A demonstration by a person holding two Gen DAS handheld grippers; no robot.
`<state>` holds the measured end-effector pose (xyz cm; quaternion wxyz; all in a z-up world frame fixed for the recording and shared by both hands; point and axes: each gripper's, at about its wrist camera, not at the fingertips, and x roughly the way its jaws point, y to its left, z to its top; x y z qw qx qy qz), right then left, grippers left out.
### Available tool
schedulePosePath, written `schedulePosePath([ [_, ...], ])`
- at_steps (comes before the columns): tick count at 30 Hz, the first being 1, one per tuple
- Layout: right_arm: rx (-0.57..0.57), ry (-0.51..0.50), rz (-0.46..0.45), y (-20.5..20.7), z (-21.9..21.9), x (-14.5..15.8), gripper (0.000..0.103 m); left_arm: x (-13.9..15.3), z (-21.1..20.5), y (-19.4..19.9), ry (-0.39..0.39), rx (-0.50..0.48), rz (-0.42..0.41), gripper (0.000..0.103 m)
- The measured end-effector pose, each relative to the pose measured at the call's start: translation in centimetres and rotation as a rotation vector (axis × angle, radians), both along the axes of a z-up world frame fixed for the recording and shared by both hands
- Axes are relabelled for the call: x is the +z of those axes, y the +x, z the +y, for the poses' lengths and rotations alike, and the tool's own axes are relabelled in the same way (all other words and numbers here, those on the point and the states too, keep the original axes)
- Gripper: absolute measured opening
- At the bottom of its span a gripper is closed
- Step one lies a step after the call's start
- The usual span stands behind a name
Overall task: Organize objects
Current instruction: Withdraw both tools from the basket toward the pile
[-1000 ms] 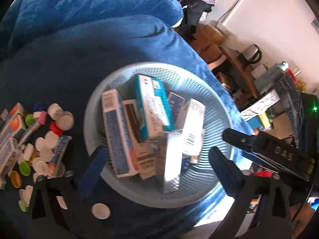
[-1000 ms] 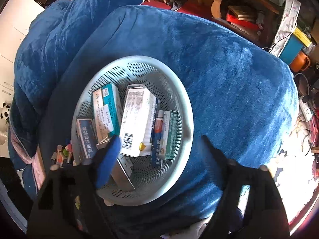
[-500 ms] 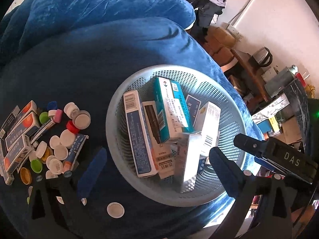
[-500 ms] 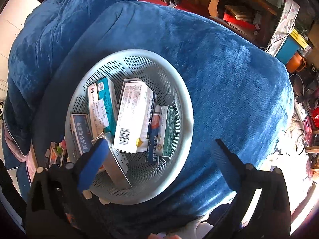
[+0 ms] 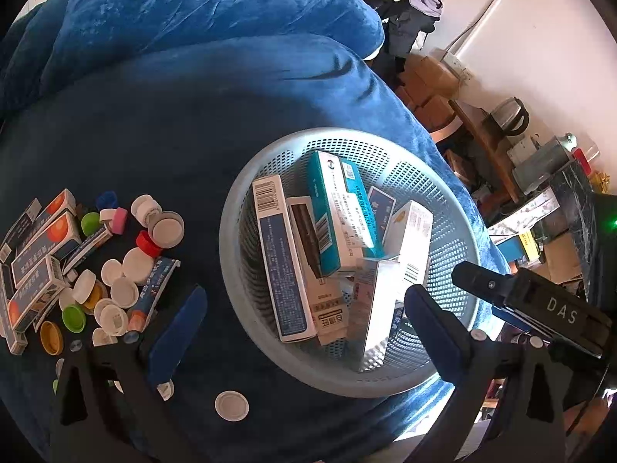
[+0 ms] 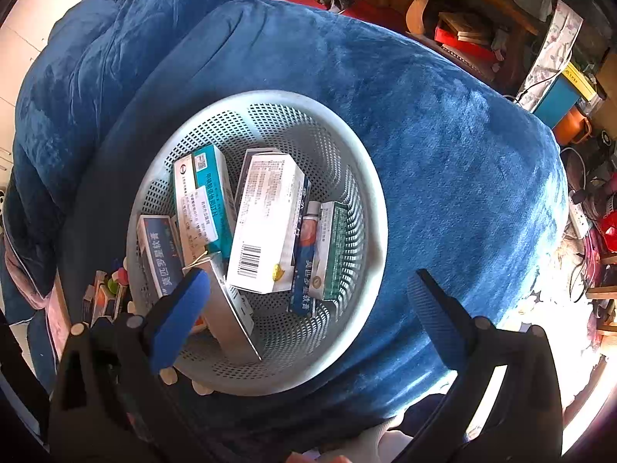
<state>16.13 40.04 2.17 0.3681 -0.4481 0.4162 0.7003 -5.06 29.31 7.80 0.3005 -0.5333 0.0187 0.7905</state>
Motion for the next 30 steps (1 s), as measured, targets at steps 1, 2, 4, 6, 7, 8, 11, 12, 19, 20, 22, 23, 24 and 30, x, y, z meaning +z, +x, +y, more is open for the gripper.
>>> schedulePosePath([
  [1, 0.001, 0.001, -0.001, -0.1, 0.0, 0.0, 0.103, 0.0, -0.1, 0.0, -0.001, 0.001, -0.001, 0.102],
  [2, 0.003, 0.002, -0.002, -0.1, -0.1, 0.1, 0.103, -0.1, -0.1, -0.1, -0.002, 0.002, -0.002, 0.102],
  [4, 0.005, 0.005, -0.005, -0.4, -0.3, 0.1, 0.103, -0.1, -0.3, -0.2, -0.002, 0.005, -0.004, 0.102],
  [6, 0.011, 0.008, -0.007, -0.6, -0.5, 0.2, 0.103, -0.2, -0.4, -0.3, -0.003, 0.007, -0.004, 0.102],
  [7, 0.013, 0.01, -0.008, -0.7, -0.5, 0.2, 0.103, -0.2, -0.5, -0.3, -0.002, 0.007, -0.004, 0.102],
  [8, 0.015, 0.012, -0.01, -0.8, -0.6, 0.2, 0.103, -0.2, -0.6, -0.4, -0.002, 0.008, -0.004, 0.103],
  [11, 0.042, 0.015, -0.016, -1.1, -0.9, 0.3, 0.103, -0.3, -1.1, -0.6, -0.001, 0.017, -0.005, 0.102],
  [12, 0.045, 0.016, -0.018, -1.3, -1.0, 0.3, 0.103, -0.3, -1.3, -0.7, -0.001, 0.022, -0.005, 0.102],
  [19, 0.065, 0.026, -0.032, -2.4, -1.9, 0.3, 0.103, -0.9, -3.1, -1.5, -0.002, 0.057, -0.015, 0.102],
  [20, 0.068, 0.027, -0.034, -2.5, -2.1, 0.3, 0.103, -0.9, -3.4, -1.6, -0.002, 0.062, -0.016, 0.102],
  [22, 0.076, 0.03, -0.038, -3.0, -2.4, 0.3, 0.103, -1.1, -3.9, -1.8, -0.002, 0.071, -0.018, 0.103],
  [23, 0.081, 0.031, -0.041, -3.3, -2.6, 0.3, 0.103, -1.1, -4.1, -1.9, -0.003, 0.074, -0.018, 0.102],
  [24, 0.086, 0.031, -0.044, -3.6, -2.8, 0.2, 0.103, -1.2, -4.4, -1.9, -0.004, 0.078, -0.019, 0.102],
  [30, 0.127, 0.043, -0.058, -5.5, -4.2, 0.3, 0.103, -1.6, -6.4, -2.7, -0.007, 0.11, -0.02, 0.102],
])
